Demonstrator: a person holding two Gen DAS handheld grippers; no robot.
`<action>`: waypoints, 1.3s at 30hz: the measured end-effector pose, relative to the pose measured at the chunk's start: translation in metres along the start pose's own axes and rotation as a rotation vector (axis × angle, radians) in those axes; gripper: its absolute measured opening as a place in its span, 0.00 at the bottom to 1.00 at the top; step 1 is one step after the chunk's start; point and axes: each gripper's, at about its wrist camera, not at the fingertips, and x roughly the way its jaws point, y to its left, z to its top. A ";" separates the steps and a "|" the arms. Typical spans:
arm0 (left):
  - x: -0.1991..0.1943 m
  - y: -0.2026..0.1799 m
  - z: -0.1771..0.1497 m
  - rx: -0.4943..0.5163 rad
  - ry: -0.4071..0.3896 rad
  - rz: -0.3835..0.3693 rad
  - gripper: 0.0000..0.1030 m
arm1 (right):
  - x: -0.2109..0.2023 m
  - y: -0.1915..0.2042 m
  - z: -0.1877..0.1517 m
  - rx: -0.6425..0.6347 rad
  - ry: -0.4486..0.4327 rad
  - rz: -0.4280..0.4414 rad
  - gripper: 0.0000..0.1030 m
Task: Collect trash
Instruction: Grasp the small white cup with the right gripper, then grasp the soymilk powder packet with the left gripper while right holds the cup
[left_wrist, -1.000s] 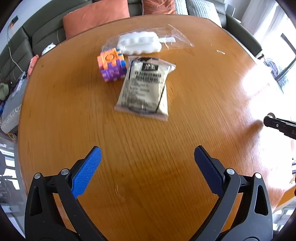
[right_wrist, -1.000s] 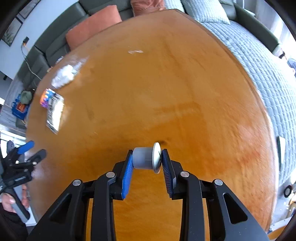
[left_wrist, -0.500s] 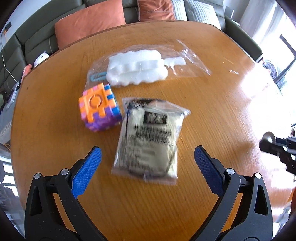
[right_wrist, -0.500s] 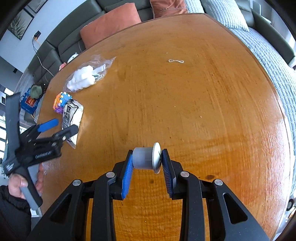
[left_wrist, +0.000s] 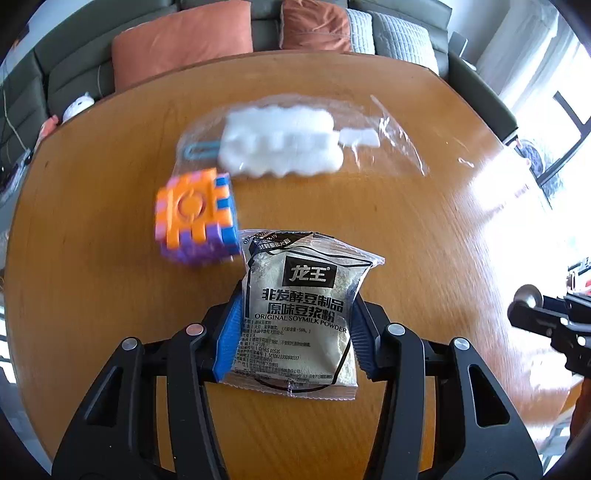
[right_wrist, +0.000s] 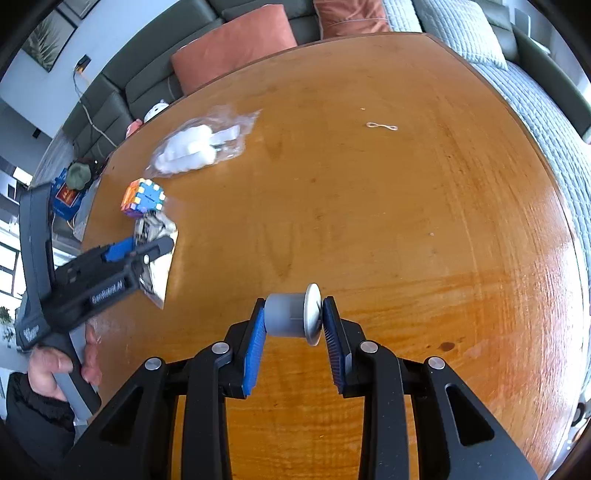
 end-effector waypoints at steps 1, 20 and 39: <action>-0.002 0.004 -0.003 -0.005 -0.001 -0.004 0.49 | 0.000 0.004 -0.001 -0.006 0.000 0.001 0.31; -0.102 0.096 -0.127 -0.221 -0.077 0.037 0.49 | 0.007 0.162 -0.046 -0.271 0.047 0.077 0.31; -0.180 0.222 -0.263 -0.499 -0.135 0.162 0.49 | 0.047 0.371 -0.120 -0.629 0.162 0.168 0.31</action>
